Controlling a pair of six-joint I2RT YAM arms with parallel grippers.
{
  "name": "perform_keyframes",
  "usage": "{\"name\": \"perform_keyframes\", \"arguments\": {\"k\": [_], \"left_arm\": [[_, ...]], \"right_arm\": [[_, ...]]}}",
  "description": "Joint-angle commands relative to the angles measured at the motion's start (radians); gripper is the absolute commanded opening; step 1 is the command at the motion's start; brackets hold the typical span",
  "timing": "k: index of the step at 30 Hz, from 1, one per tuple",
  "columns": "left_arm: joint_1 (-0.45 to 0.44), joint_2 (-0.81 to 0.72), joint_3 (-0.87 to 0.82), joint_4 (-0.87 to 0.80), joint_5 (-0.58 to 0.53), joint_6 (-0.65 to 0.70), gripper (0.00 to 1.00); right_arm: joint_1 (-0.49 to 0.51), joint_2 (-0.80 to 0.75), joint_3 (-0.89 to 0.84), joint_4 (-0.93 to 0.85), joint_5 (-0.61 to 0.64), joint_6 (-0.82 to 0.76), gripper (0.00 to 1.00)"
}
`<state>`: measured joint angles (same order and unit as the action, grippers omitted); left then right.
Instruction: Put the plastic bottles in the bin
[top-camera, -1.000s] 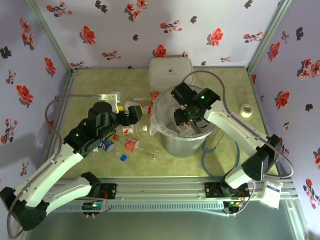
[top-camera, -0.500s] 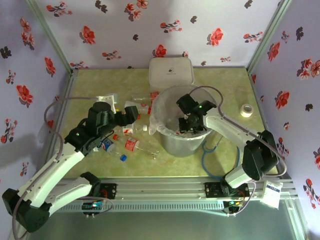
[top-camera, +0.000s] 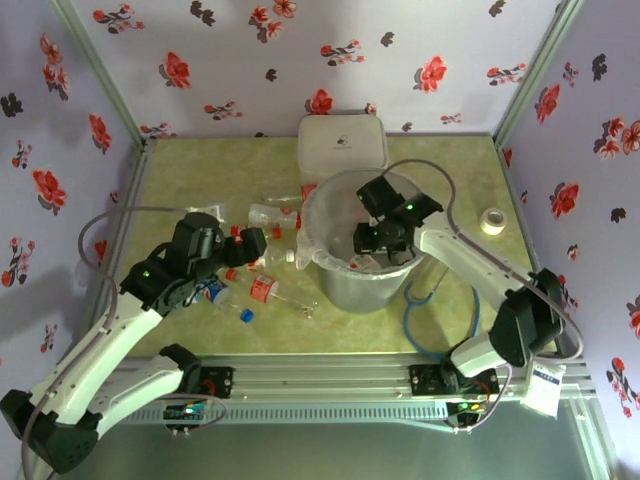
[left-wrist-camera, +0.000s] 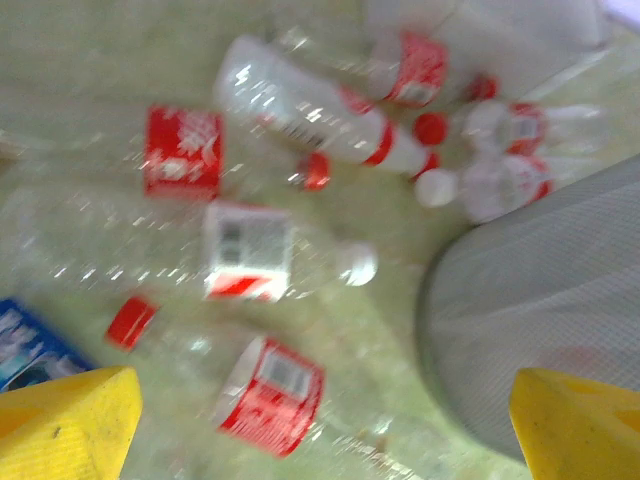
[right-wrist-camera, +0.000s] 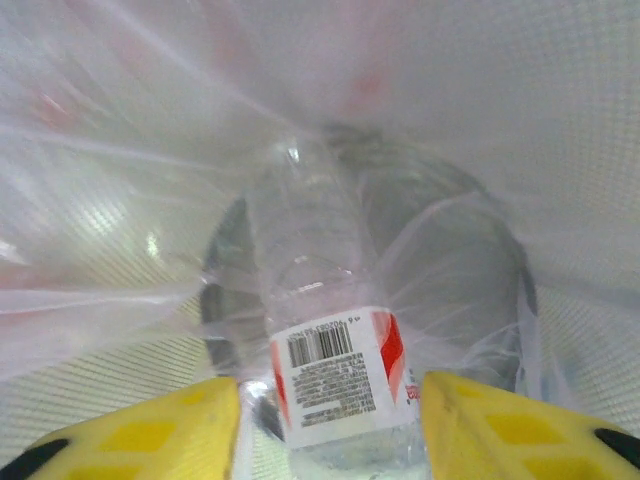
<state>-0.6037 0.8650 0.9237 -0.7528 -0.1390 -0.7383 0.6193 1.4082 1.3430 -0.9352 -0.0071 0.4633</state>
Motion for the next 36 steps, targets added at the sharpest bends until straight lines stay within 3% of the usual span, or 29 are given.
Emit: {"name": "perform_keyframes", "arguments": {"k": [1, 10, 17, 25, 32, 36], "left_arm": [[0.007, 0.012, 0.057, -0.257, -0.085, -0.083, 0.95], [0.007, 0.01, -0.016, -0.442, -0.12, -0.254, 0.93], [0.019, 0.047, -0.184, -0.232, -0.112, -0.324, 0.88], [0.073, 0.052, -0.335, 0.007, -0.1, -0.351, 0.72], [0.084, 0.141, -0.38, 0.132, -0.051, -0.344, 0.72], [0.084, 0.176, -0.375, 0.154, -0.043, -0.34, 0.65]], "right_arm": [[-0.036, -0.051, 0.054, -0.095, 0.01, -0.075, 0.59], [-0.1, -0.18, 0.101, 0.031, -0.255, -0.155, 0.78], [-0.136, -0.18, 0.11, 0.069, -0.274, -0.177, 0.79], [-0.212, -0.237, 0.056, 0.131, -0.38, -0.157, 0.79], [-0.244, -0.259, 0.039, 0.135, -0.394, -0.157, 0.79], [-0.249, -0.261, 0.034, 0.139, -0.398, -0.153, 0.8]]}}
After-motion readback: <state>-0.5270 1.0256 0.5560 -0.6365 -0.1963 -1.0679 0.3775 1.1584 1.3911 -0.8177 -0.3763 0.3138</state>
